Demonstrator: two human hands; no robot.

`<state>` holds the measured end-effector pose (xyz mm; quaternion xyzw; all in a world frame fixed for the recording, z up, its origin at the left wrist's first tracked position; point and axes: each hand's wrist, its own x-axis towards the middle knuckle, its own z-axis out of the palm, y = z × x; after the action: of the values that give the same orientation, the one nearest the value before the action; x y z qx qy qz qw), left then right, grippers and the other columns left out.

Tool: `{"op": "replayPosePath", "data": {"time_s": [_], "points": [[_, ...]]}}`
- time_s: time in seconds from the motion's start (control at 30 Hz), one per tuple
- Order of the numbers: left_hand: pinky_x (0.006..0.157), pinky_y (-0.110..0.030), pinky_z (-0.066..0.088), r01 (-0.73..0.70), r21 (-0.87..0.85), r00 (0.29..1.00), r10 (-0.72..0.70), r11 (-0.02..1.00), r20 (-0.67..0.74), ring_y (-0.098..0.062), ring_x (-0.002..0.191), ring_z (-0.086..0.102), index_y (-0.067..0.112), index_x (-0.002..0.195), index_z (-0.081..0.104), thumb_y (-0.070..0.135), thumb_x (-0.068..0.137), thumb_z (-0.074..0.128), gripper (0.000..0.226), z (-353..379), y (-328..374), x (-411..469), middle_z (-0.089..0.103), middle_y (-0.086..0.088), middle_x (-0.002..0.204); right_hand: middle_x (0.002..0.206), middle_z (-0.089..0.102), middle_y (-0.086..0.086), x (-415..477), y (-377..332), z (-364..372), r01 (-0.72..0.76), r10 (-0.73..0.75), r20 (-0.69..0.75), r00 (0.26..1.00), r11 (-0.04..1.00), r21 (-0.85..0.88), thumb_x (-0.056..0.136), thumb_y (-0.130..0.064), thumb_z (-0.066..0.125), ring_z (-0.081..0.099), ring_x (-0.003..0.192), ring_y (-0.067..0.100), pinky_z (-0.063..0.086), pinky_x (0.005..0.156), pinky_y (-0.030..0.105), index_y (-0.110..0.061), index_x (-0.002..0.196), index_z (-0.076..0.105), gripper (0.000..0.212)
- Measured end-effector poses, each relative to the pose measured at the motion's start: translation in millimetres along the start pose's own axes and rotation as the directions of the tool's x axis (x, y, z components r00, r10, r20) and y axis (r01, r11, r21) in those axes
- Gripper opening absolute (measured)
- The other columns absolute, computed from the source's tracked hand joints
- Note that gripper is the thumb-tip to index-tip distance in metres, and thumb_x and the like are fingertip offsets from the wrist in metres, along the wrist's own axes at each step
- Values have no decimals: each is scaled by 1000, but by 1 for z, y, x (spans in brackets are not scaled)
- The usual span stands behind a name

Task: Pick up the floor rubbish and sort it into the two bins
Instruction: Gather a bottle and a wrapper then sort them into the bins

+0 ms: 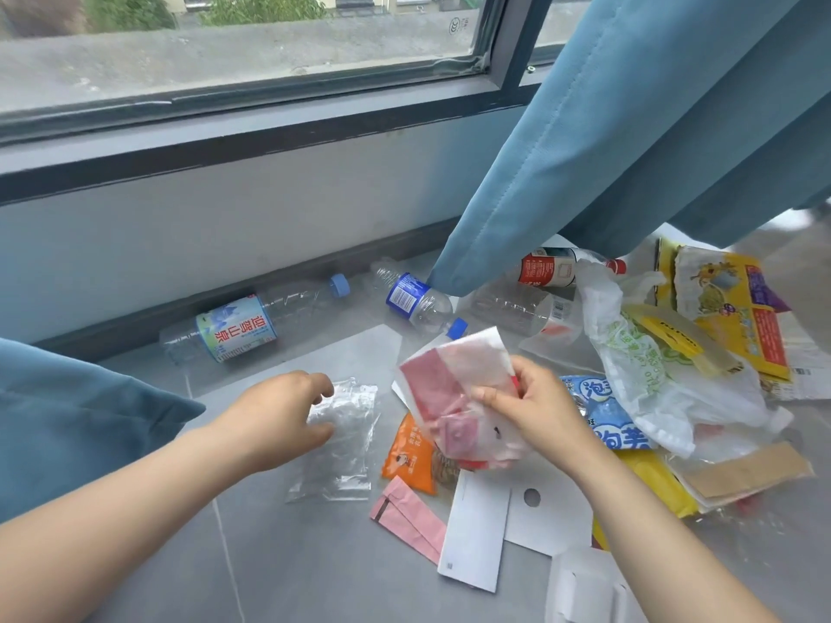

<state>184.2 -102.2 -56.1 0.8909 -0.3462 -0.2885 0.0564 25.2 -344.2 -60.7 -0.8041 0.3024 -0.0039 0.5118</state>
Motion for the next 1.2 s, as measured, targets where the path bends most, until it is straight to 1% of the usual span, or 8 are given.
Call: {"op": "replayPosePath", "data": {"time_s": [0.17,0.33,0.43,0.5,0.6,0.8,0.97,1.2], "points": [[83,-24,45,-7,10,1000,7,1000,-4,-12,106,57,27,122,52,38,86,59,39,2,5,1,58,10,119,73,69,-4,-15,12,-4,-59,90,181,979,984,-169,75,-23,80,59,64,5,48,65,31,-13,87,67,21],[82,-23,43,-9,22,1000,9,1000,-13,-12,106,57,27,122,52,37,86,59,39,3,9,2,58,10,119,90,63,2,-32,35,6,-29,127,162,979,865,-501,74,-38,76,56,85,17,42,74,32,-13,94,61,36],[83,-23,43,-10,28,1000,11,1000,-14,-12,107,57,27,123,52,37,87,58,38,3,12,1,58,10,119,122,50,-5,-38,41,9,17,117,175,978,784,-620,62,-53,77,45,116,16,39,96,28,-24,123,51,73],[84,-24,45,-15,33,1000,16,999,-15,-12,107,57,27,123,52,38,87,58,38,3,13,1,58,10,120,143,33,-5,-42,45,11,20,153,193,969,731,-682,54,-61,76,30,135,18,29,111,34,-30,142,31,104],[86,-24,45,-17,35,1000,17,999,-7,-13,108,57,26,124,51,38,87,58,39,5,13,-3,58,10,120,153,17,-2,-47,49,18,5,183,173,968,672,-741,51,-62,77,17,142,20,22,115,38,-31,152,9,126],[84,-24,45,-20,33,1000,20,999,-13,-12,107,57,27,124,52,37,86,58,39,8,13,-1,58,10,120,136,38,-2,-47,51,28,-12,146,150,978,753,-658,55,-51,83,40,131,19,36,106,31,-30,150,15,119],[83,-25,46,-10,17,1000,10,1000,-12,-12,105,58,26,124,52,37,86,59,40,8,12,1,58,10,118,142,36,-4,-42,41,29,-10,105,186,977,892,-451,57,-33,89,39,129,12,31,101,16,-30,148,24,112],[85,-28,48,19,-6,1000,-20,1000,-16,-13,104,58,26,123,54,37,85,61,40,3,8,3,60,11,116,136,38,-5,-32,22,39,59,75,285,956,900,-432,62,-34,86,42,125,12,34,100,18,-28,146,29,102]]}}
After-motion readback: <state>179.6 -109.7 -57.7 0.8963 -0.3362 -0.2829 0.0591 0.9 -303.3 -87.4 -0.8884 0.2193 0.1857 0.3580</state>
